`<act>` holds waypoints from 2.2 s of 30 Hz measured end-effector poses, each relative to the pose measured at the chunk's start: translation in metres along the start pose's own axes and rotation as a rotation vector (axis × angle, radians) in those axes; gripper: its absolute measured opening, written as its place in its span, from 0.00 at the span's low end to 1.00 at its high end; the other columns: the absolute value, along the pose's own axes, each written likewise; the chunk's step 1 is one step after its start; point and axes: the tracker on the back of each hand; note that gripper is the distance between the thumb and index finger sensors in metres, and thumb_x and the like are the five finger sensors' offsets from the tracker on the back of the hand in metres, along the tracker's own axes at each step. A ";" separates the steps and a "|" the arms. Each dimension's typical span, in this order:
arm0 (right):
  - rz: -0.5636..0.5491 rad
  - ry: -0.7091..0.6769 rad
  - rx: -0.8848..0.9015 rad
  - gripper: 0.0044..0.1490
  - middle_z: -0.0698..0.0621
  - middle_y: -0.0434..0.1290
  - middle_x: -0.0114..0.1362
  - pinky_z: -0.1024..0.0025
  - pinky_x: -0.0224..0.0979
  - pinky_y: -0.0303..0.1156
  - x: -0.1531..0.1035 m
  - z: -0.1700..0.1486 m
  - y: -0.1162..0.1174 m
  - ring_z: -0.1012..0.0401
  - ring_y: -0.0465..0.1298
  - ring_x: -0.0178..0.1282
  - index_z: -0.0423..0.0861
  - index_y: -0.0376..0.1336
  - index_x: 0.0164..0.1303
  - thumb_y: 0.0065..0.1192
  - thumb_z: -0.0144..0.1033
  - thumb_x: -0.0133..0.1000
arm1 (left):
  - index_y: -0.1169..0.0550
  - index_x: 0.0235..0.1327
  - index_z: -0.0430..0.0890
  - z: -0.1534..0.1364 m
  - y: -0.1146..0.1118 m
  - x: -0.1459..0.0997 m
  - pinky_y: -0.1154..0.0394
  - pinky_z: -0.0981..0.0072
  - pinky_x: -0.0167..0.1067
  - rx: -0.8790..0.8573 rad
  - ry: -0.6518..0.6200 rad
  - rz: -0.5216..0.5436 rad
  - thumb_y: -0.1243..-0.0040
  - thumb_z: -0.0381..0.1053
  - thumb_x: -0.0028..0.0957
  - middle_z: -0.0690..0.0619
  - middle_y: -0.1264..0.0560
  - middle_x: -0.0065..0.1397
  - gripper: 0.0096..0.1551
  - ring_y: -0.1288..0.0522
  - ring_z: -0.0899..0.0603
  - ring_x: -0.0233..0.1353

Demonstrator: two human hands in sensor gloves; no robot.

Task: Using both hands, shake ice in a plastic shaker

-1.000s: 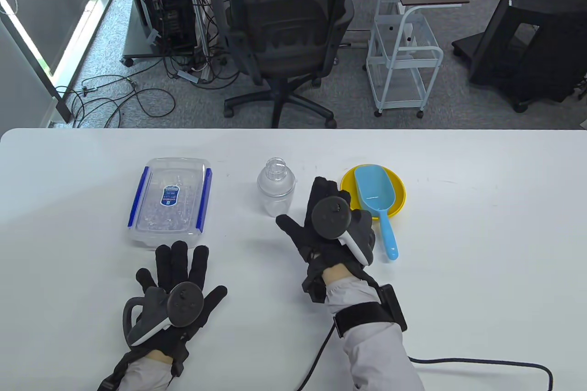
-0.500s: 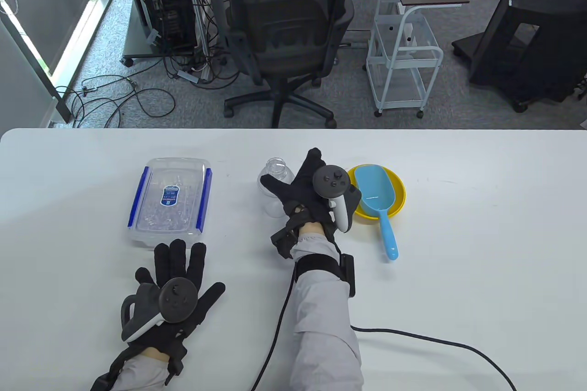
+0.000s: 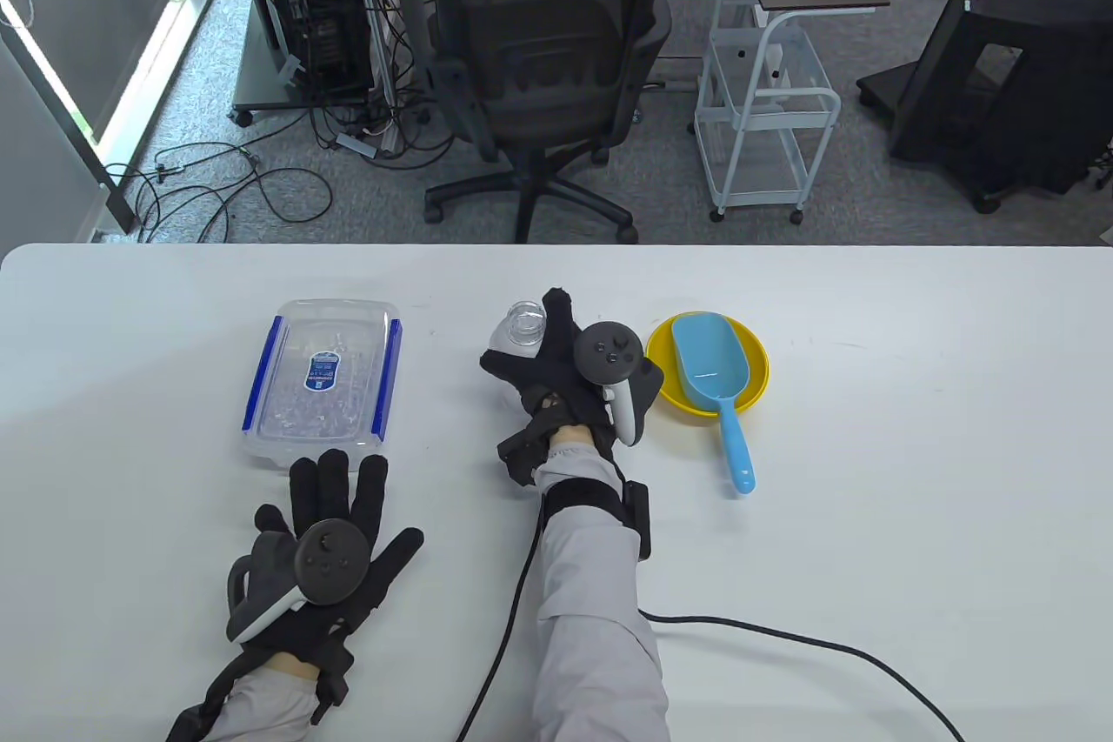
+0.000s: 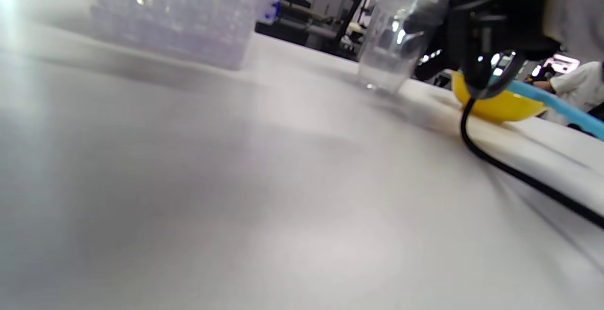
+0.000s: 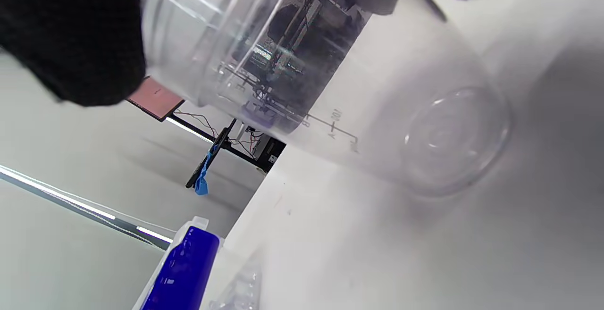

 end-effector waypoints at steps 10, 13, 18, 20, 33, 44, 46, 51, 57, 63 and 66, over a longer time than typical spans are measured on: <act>0.050 -0.284 -0.178 0.70 0.28 0.49 0.80 0.24 0.69 0.60 -0.074 0.029 -0.034 0.28 0.58 0.75 0.45 0.38 0.79 0.84 0.51 0.44 | 0.72 0.86 0.50 0.009 0.009 -0.010 0.66 0.14 0.65 0.002 -0.050 0.103 0.72 0.72 0.72 0.33 0.74 0.86 0.48 0.77 0.26 0.80; 0.029 -0.379 -0.231 0.70 0.29 0.49 0.80 0.24 0.70 0.60 -0.099 0.037 -0.048 0.28 0.58 0.76 0.45 0.38 0.79 0.84 0.51 0.43 | 0.71 0.86 0.50 0.016 0.013 -0.016 0.65 0.15 0.67 -0.004 -0.079 0.158 0.71 0.71 0.72 0.34 0.73 0.87 0.47 0.76 0.27 0.81; -0.117 -0.499 -0.293 0.70 0.28 0.48 0.80 0.25 0.70 0.59 -0.149 0.044 -0.068 0.27 0.57 0.75 0.44 0.38 0.79 0.83 0.51 0.44 | 0.68 0.88 0.51 0.039 0.024 -0.025 0.63 0.14 0.67 -0.017 -0.161 0.261 0.69 0.70 0.72 0.34 0.70 0.88 0.45 0.72 0.26 0.83; -0.170 -0.559 -0.319 0.70 0.28 0.48 0.80 0.25 0.70 0.59 -0.167 0.045 -0.071 0.27 0.57 0.76 0.44 0.38 0.79 0.83 0.50 0.44 | 0.67 0.88 0.51 0.050 0.033 -0.027 0.62 0.14 0.68 -0.017 -0.200 0.299 0.69 0.70 0.72 0.34 0.67 0.89 0.45 0.71 0.26 0.83; -0.204 -0.740 -0.486 0.70 0.26 0.49 0.78 0.25 0.68 0.59 -0.211 0.044 -0.045 0.27 0.58 0.73 0.40 0.37 0.78 0.82 0.52 0.46 | 0.69 0.87 0.48 0.088 0.012 0.005 0.58 0.15 0.70 -0.711 -0.489 0.097 0.54 0.73 0.71 0.38 0.66 0.90 0.57 0.69 0.26 0.84; -0.116 -0.765 -0.566 0.72 0.24 0.54 0.75 0.25 0.67 0.59 -0.214 0.047 -0.022 0.30 0.62 0.71 0.37 0.39 0.78 0.79 0.59 0.44 | 0.63 0.90 0.50 0.068 -0.009 0.012 0.42 0.30 0.77 -0.870 -0.428 0.047 0.46 0.73 0.67 0.36 0.54 0.90 0.58 0.49 0.30 0.86; -0.093 -0.784 -0.556 0.73 0.25 0.54 0.76 0.24 0.68 0.58 -0.213 0.046 -0.021 0.31 0.62 0.72 0.38 0.37 0.78 0.79 0.60 0.44 | 0.61 0.91 0.49 0.067 -0.010 0.011 0.39 0.33 0.77 -0.897 -0.406 0.051 0.46 0.73 0.67 0.35 0.53 0.90 0.58 0.47 0.30 0.85; -0.014 -0.845 -0.561 0.74 0.27 0.54 0.77 0.25 0.69 0.58 -0.214 0.045 -0.019 0.34 0.63 0.72 0.39 0.35 0.79 0.77 0.61 0.44 | 0.51 0.93 0.45 0.047 -0.008 0.010 0.29 0.40 0.73 -1.005 -0.309 0.110 0.51 0.78 0.69 0.35 0.40 0.87 0.55 0.34 0.31 0.80; 0.010 -0.728 -0.623 0.77 0.27 0.55 0.77 0.29 0.66 0.67 -0.217 0.049 -0.009 0.32 0.67 0.71 0.47 0.26 0.77 0.76 0.64 0.45 | 0.46 0.93 0.43 0.042 -0.013 0.009 0.27 0.39 0.70 -1.166 -0.247 0.065 0.48 0.79 0.69 0.31 0.35 0.84 0.55 0.30 0.31 0.77; 0.054 -0.718 -0.513 0.76 0.30 0.59 0.75 0.33 0.67 0.69 -0.210 0.043 -0.015 0.36 0.71 0.68 0.53 0.29 0.78 0.80 0.63 0.43 | 0.39 0.89 0.47 0.044 -0.011 0.005 0.26 0.38 0.70 -1.127 -0.262 0.150 0.47 0.77 0.71 0.30 0.33 0.82 0.46 0.28 0.30 0.76; 0.061 -0.727 -0.473 0.76 0.32 0.60 0.75 0.34 0.67 0.70 -0.209 0.042 -0.018 0.38 0.72 0.68 0.54 0.30 0.78 0.80 0.64 0.42 | 0.37 0.87 0.46 0.043 -0.009 0.003 0.25 0.39 0.69 -1.101 -0.268 0.201 0.47 0.77 0.71 0.31 0.31 0.80 0.45 0.26 0.31 0.75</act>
Point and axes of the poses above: the tracker on the back of each hand, its own z axis roughly to the thumb side, its own x axis roughly from the wrist to the fingertips, y = z × x
